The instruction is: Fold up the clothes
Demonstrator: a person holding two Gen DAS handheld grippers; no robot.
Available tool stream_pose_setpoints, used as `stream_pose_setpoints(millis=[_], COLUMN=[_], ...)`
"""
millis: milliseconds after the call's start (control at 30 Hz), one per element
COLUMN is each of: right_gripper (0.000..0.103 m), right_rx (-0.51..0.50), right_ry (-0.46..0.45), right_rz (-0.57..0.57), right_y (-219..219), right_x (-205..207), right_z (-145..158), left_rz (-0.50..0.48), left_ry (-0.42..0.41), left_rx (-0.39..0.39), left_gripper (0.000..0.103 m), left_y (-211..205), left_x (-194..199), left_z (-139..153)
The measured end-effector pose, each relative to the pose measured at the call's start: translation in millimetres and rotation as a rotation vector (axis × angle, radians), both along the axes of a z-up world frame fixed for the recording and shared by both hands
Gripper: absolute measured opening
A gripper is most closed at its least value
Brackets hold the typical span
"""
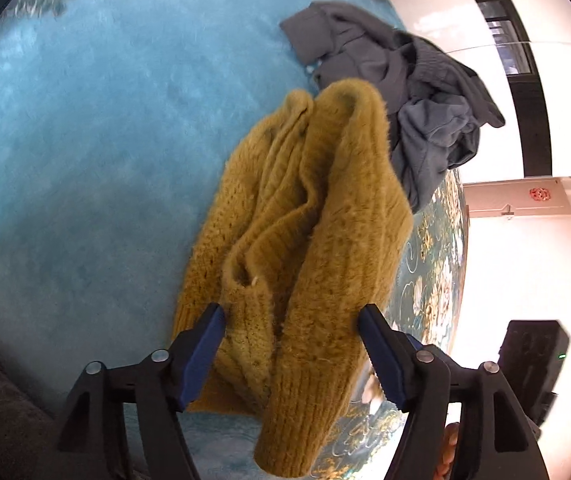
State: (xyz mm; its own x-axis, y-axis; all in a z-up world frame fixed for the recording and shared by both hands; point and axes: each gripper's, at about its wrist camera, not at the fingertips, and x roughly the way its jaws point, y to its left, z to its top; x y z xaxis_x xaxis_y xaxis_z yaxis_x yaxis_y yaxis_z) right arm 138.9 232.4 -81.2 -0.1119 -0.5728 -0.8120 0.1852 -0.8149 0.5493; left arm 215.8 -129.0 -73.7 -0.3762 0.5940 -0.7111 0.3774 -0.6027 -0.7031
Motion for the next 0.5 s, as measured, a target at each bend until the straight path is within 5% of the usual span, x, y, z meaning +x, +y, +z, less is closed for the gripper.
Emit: stream_pose_setpoints(millis=[333,500], right_gripper=[0.058,0.058], right_rx=[-0.026,-0.024], right_ry=[-0.091,-0.088], right_rz=[-0.074,-0.076], right_y=[19,18], right_x=[1,0], right_z=[-21,-19], left_rz=[-0.083,-0.038], left_ry=[0.054,-0.027], left_rx=[-0.048,-0.082], left_gripper=[0.086,0.084], left_y=[23,17], left_x=[-10,-8], left_z=[11,-2])
